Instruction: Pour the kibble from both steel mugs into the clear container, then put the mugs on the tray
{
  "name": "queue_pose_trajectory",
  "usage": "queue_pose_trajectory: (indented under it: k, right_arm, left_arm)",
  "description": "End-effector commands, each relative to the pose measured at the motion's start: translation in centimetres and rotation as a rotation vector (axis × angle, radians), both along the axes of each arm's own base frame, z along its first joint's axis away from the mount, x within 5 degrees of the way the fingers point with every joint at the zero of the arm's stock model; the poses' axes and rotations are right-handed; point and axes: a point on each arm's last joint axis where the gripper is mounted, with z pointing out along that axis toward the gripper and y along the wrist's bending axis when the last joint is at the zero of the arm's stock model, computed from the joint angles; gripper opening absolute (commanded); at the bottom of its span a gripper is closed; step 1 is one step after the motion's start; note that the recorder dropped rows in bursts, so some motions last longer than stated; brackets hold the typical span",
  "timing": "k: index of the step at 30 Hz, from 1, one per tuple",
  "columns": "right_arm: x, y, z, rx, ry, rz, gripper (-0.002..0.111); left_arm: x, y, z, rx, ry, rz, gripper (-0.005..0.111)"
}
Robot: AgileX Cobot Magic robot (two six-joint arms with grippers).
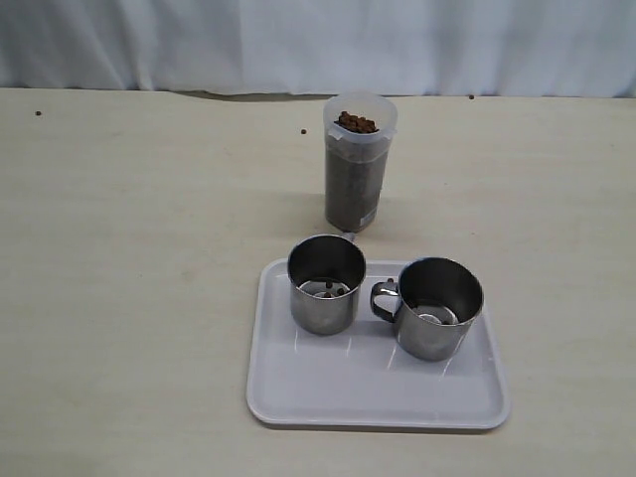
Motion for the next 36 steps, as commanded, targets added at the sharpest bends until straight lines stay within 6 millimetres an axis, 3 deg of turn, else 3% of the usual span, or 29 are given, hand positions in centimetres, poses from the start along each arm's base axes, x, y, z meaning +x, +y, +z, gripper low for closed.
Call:
queue_pose_trajectory:
  k: [1,36]
  right_arm:
    - [0.0,-0.04,-0.07,0.013,-0.002,-0.007,0.005]
    - [0.01,-0.14,-0.09,0.072,0.009,-0.019,0.005]
  left_arm:
    - [-0.01,0.0,-0.05,0.008,-0.006,0.001,0.0]
    - [-0.01,-0.01,0.02,-0.004,-0.013,0.0,0.0]
